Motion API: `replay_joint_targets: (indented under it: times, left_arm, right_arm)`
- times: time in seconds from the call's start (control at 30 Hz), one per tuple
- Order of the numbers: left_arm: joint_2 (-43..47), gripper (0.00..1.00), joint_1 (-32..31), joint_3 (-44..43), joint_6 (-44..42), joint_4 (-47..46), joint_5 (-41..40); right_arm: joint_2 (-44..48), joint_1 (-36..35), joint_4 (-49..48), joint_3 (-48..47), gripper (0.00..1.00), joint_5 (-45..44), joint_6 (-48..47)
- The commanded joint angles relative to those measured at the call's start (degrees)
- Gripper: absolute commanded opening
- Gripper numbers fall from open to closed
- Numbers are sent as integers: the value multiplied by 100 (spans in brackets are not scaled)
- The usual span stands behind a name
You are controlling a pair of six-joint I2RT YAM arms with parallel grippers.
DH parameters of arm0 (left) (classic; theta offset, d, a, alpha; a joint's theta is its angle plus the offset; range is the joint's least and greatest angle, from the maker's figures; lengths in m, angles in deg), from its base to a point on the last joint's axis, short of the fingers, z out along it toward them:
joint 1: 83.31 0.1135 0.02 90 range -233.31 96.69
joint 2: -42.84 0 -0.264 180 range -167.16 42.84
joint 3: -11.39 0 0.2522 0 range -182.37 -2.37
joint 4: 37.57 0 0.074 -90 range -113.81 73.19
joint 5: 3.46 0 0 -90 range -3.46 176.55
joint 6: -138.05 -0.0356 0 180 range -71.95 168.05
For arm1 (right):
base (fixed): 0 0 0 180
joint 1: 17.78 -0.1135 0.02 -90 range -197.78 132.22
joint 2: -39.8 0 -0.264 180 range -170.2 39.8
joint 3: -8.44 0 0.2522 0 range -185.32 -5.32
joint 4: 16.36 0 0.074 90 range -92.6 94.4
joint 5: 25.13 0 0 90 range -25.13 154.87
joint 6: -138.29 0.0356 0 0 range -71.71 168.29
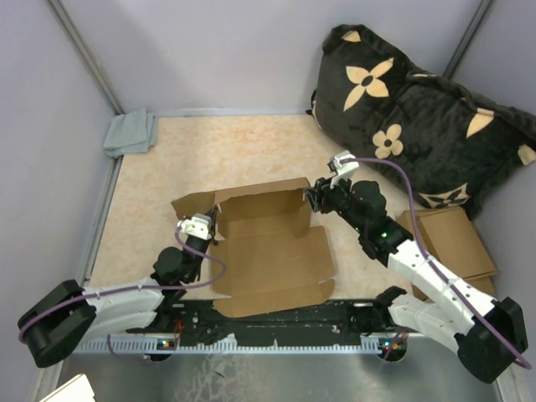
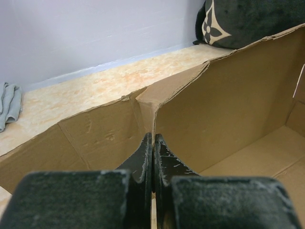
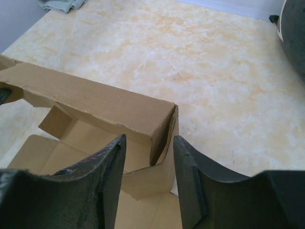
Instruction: Fold the paper box
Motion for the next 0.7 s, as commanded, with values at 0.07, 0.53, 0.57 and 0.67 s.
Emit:
replay_joint_targets:
  times: [0.07,0.53,0.57,0.67]
  left_arm:
    - [-8,0,-46,-65,61,172,80]
    - [31,0,-50,-65,78,216,89]
    - [40,0,-52,-59,84,225,89]
    - [43,0,-55,-63,96,227,97]
  right_arm:
    - [-139,-19,-208,-283,42,-168,-170]
    - [-425,-19,-378,-578,41,-190,-67]
    - [-408,-19,-412,-597,41,-192,-31]
    - [-385,-19,-519,-690,39,-186,52]
